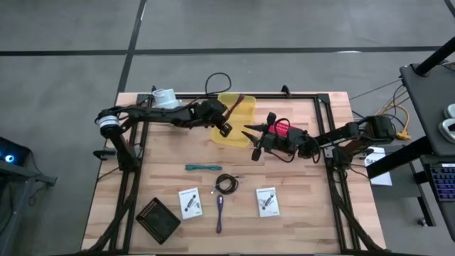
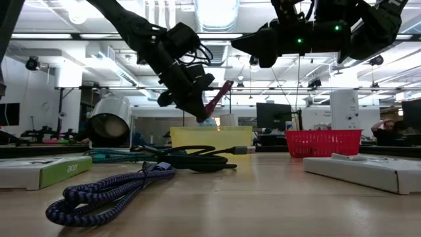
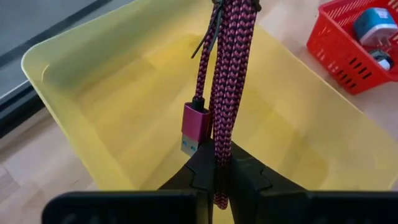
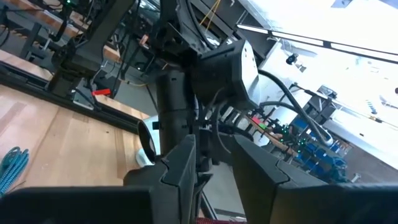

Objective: Pick and place items into bin
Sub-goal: Put the pink charger cable into the yellow bin, then put the blue charger cable into the yellow bin

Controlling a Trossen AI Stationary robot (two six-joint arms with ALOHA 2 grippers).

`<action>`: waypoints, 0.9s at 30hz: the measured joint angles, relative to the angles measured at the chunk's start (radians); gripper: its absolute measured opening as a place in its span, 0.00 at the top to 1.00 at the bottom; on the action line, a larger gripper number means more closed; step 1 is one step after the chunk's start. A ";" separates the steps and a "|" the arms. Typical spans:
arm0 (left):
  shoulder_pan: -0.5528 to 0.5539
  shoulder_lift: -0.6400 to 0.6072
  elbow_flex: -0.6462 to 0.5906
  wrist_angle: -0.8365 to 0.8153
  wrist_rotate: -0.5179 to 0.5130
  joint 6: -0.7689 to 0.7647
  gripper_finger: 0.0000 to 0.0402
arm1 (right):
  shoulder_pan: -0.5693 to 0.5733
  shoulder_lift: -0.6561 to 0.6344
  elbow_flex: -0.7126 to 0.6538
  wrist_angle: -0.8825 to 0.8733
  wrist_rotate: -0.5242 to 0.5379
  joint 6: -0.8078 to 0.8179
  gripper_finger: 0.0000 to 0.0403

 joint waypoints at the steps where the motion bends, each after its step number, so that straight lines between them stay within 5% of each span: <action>1: 0.000 0.006 0.004 0.002 0.000 0.001 0.96 | 0.000 0.000 0.000 -0.001 0.000 0.000 0.78; 13: 0.000 -0.028 0.006 -0.001 0.012 0.059 0.82 | 0.000 0.000 0.000 -0.006 0.000 0.000 0.79; 22: -0.014 -0.136 0.003 -0.218 0.294 0.042 0.80 | 0.000 0.000 0.000 -0.010 0.000 0.000 0.80; 27: -0.068 -0.197 -0.003 -0.379 0.304 -0.023 0.80 | 0.000 0.000 0.000 -0.012 0.000 0.000 0.80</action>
